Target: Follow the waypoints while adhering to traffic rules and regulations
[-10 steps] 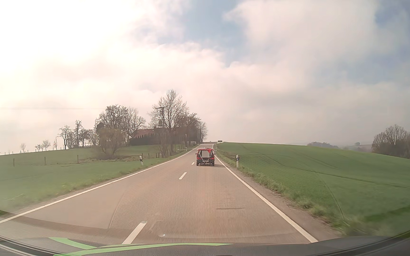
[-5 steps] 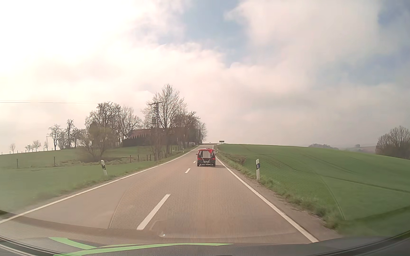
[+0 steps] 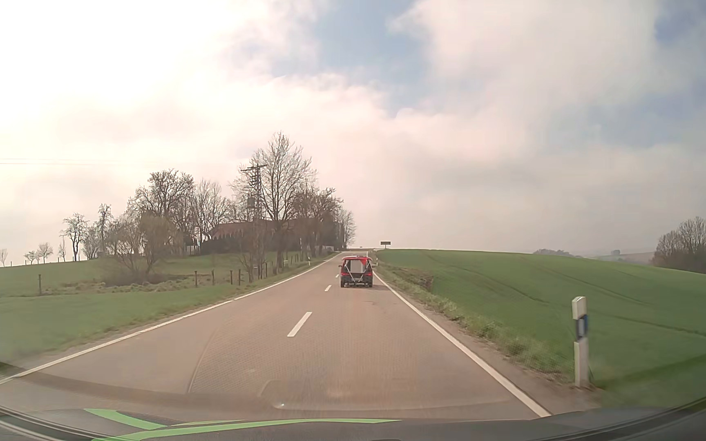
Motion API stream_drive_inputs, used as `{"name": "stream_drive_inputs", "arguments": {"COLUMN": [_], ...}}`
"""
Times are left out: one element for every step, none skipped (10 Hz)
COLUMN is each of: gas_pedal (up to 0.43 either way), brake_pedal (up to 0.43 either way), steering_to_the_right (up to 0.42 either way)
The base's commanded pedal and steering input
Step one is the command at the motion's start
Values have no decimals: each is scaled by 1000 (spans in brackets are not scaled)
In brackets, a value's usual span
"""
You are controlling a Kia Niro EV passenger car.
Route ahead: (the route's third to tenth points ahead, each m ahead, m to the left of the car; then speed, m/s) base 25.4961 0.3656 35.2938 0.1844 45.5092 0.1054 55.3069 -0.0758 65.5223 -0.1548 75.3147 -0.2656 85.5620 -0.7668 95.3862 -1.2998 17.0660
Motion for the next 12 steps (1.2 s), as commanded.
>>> {"name": "stream_drive_inputs", "arguments": {"gas_pedal": [0, 0, 0, 0, 0, 0, 0, 0, 0, 0, 0, 28], "brake_pedal": [0, 0, 0, 0, 0, 0, 0, 0, 0, 0, 0, 0], "steering_to_the_right": [1, 0, 1, 1, 1, 1, 1, 1, 1, 1, 1, 1]}}
